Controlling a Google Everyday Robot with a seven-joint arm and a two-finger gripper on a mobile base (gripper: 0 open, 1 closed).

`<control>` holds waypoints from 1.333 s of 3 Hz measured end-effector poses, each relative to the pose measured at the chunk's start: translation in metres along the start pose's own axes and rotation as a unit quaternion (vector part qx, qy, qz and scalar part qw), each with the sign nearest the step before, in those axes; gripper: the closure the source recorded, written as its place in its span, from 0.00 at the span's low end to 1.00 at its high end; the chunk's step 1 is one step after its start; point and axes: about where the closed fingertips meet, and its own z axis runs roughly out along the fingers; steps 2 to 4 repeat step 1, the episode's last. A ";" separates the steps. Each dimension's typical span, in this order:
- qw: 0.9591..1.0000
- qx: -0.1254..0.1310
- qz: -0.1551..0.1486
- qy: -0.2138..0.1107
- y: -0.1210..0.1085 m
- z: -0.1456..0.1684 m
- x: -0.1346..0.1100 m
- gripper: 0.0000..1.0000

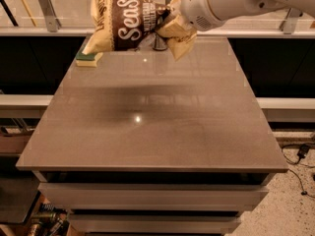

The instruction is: Pick brown chip bag

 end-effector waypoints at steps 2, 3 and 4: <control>1.000 0.001 -0.001 -0.002 0.000 0.000 -0.001 1.00; 1.000 0.001 -0.001 -0.002 0.000 0.000 -0.001 1.00; 1.000 0.001 -0.001 -0.002 0.000 0.000 -0.001 1.00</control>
Offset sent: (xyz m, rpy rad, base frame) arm 0.0000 0.0000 0.0000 0.0000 0.0000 0.0000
